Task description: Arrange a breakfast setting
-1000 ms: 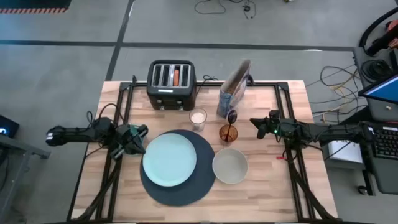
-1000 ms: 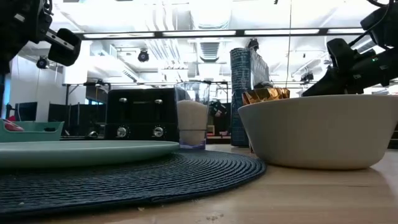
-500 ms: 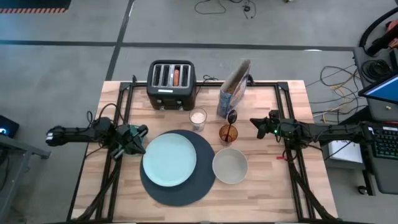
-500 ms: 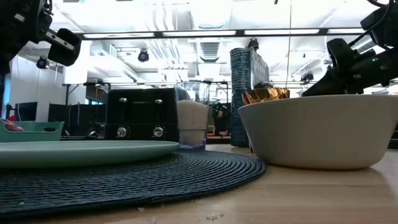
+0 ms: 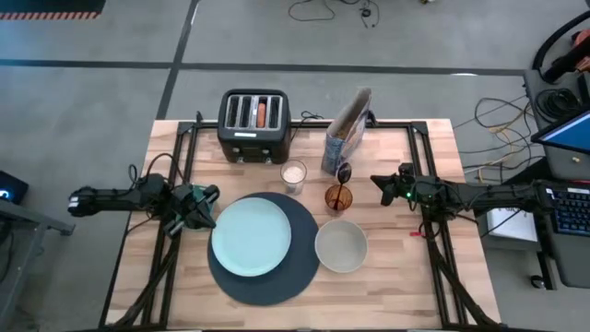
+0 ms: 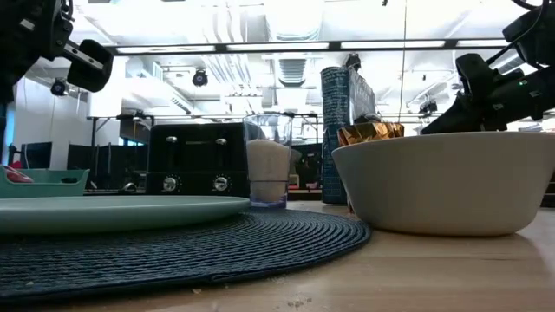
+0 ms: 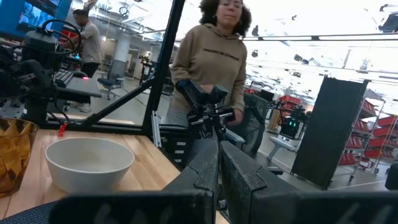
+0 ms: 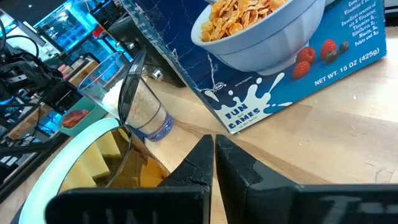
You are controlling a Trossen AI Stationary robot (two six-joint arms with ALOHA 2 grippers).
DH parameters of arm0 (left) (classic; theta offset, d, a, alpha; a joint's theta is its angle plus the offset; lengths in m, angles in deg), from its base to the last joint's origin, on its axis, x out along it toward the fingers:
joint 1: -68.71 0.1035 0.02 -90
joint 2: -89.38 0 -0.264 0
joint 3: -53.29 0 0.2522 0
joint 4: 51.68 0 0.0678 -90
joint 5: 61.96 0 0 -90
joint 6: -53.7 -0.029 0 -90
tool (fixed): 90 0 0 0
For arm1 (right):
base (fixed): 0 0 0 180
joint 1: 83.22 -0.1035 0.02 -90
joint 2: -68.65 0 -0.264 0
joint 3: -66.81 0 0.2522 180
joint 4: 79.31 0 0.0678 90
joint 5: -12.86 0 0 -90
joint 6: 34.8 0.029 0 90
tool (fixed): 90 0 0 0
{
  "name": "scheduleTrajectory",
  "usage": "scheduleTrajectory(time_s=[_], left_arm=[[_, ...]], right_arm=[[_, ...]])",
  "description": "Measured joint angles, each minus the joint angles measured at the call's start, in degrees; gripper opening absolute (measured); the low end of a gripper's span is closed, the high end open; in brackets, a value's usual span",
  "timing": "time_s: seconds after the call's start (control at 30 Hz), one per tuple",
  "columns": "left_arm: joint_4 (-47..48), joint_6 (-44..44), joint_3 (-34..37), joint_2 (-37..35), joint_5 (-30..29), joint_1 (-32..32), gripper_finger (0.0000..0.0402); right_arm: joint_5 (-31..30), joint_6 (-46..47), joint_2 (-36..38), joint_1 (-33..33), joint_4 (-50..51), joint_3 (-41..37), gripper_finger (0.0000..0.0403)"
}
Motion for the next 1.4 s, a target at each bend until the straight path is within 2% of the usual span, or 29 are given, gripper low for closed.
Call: scheduleTrajectory(time_s=[1.0,1.13,1.27,1.33,1.4], left_arm=[[0.0,0.0,0.0,0.0,0.02,0.0,0.0],[0.0,0.0,0.0,-0.01,0.01,0.0,0.0],[0.02,0.0,0.0,-0.02,0.0,0.0,0.0],[0.02,0.0,0.0,-0.02,0.02,0.0,0.0],[0.0,-0.02,0.0,-0.02,0.0,0.0,0.0]], right_arm=[[-0.07,-2.16,-0.35,0.15,-2.08,-0.02,0.0009],[0.07,-4.07,-0.03,0.15,-12.41,-0.02,0.0009],[0.12,-14.92,-1.92,0.15,-27.93,0.1,0.0009],[-1.43,-17.2,-3.59,0.15,-28.98,2.52,0.0009],[-5.58,-15.94,-5.55,0.15,-26.36,6.79,0.0009]])
